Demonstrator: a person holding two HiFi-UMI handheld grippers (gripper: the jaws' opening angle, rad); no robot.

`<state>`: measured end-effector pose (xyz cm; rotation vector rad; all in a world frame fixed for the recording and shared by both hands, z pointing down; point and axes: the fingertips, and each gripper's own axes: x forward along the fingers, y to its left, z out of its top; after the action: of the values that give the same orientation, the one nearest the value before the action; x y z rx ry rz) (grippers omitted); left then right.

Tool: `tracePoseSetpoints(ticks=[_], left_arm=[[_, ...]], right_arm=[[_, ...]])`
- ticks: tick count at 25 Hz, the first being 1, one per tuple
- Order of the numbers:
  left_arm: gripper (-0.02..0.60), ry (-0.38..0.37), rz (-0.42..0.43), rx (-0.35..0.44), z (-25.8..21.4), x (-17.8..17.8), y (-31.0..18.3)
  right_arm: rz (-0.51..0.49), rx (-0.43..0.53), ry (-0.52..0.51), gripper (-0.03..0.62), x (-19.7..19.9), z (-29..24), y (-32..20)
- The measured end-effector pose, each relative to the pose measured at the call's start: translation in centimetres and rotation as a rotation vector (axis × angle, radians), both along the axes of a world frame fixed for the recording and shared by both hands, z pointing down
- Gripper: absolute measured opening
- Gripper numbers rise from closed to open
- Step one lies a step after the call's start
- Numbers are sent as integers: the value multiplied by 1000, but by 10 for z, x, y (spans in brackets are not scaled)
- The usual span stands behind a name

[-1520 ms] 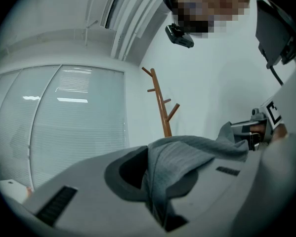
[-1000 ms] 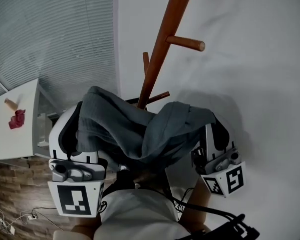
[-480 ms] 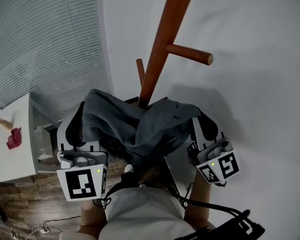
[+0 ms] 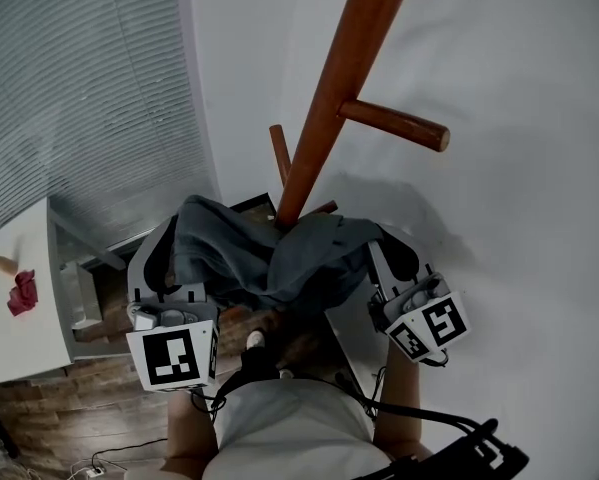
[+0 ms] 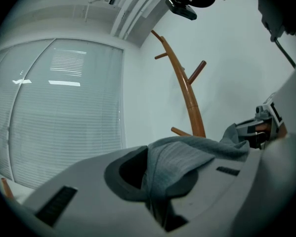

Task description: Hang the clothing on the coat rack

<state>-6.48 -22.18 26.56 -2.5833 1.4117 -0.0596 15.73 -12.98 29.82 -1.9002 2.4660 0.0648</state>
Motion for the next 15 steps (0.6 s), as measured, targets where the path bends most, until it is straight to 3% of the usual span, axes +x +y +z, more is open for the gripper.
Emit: tracePoseSetpoints(ticks=[15], left_arm=[[35, -70, -11, -149, 79, 8, -26]], right_arm=[[38, -156, 1, 27, 5, 75, -13]])
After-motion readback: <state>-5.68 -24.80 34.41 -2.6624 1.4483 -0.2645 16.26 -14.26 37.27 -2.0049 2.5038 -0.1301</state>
